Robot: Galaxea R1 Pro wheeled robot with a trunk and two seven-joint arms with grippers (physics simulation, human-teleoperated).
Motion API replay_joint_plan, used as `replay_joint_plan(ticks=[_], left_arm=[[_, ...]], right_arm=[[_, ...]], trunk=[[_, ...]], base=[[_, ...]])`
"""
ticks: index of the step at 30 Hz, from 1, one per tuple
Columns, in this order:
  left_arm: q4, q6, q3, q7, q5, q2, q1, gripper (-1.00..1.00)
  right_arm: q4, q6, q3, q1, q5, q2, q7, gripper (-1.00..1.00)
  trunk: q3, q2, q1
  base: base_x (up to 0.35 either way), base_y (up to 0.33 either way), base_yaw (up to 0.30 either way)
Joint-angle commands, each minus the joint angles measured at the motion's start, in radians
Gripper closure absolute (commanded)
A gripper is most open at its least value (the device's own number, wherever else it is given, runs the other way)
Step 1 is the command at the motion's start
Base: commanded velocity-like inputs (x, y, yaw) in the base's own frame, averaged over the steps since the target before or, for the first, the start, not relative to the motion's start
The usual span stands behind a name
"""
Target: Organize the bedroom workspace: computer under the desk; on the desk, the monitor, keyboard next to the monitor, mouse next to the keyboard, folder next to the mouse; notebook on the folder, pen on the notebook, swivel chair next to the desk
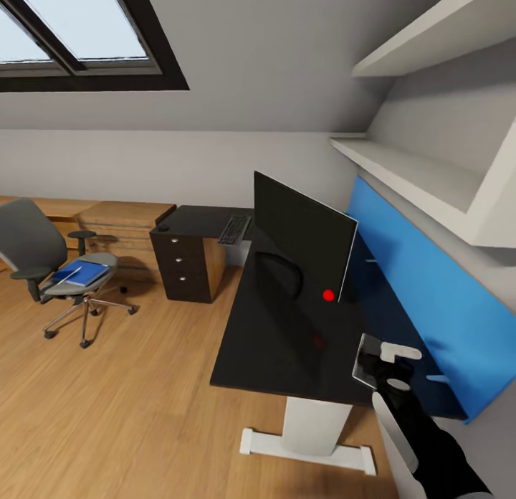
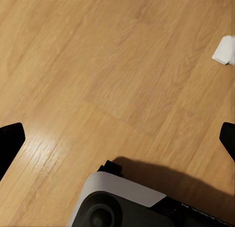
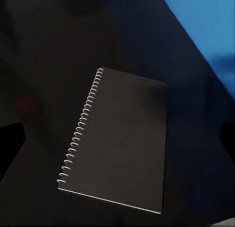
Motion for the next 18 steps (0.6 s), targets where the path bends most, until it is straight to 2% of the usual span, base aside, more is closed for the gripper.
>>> replay_joint_plan(ticks=[1, 4, 5, 7, 12, 13, 18], left_arm=[[-0.002, -0.004, -0.004, 0.006, 0.01, 0.001, 0.0, -1.0], [-0.003, -0.004, -0.004, 0.005, 0.01, 0.0, 0.0, -1.0], [-0.003, -0.004, -0.003, 0.005, 0.01, 0.001, 0.0, -1.0], [-0.003, -0.004, -0.003, 0.005, 0.01, 0.002, 0.0, -1.0], [-0.003, -0.004, -0.002, 0.007, 0.01, 0.003, 0.0, -1.0], [-0.003, -0.004, -0.002, 0.008, 0.01, 0.003, 0.0, -1.0], [-0.004, -0.005, -0.002, 0.008, 0.01, 0.003, 0.0, -1.0]], right_arm=[[0.014, 0.003, 0.003, -0.001, -0.005, -0.001, 0.0, -1.0], [0.068, -0.003, 0.002, -0.003, 0.001, -0.001, 0.038, -1.0], [0.123, -0.027, 0.001, -0.007, 0.003, -0.001, 0.087, -1.0], [0.159, -0.045, 0.0, -0.015, 0.004, -0.001, 0.112, -1.0], [0.207, -0.056, 0.0, -0.033, 0.005, -0.002, 0.126, -1.0], [0.247, -0.06, 0.0, -0.052, 0.005, -0.004, 0.129, -1.0], [0.318, -0.097, 0.0, -0.083, 0.004, -0.017, 0.137, -1.0]], trunk=[[-0.001, -0.001, 0.0], [-0.001, -0.001, 0.0], [-0.001, -0.001, 0.0], [-0.001, -0.001, 0.0], [-0.001, -0.001, 0.0], [-0.001, -0.001, 0.0], [-0.001, -0.001, 0.0]], base=[[0.035, -0.015, 0.0], [0.067, -0.008, 0.0], [0.249, -0.002, 0.0], [0.229, -0.001, 0.0], [0.09, 0.0, 0.0], [0.145, 0.0, 0.0], [0.234, 0.0, 0.0]])
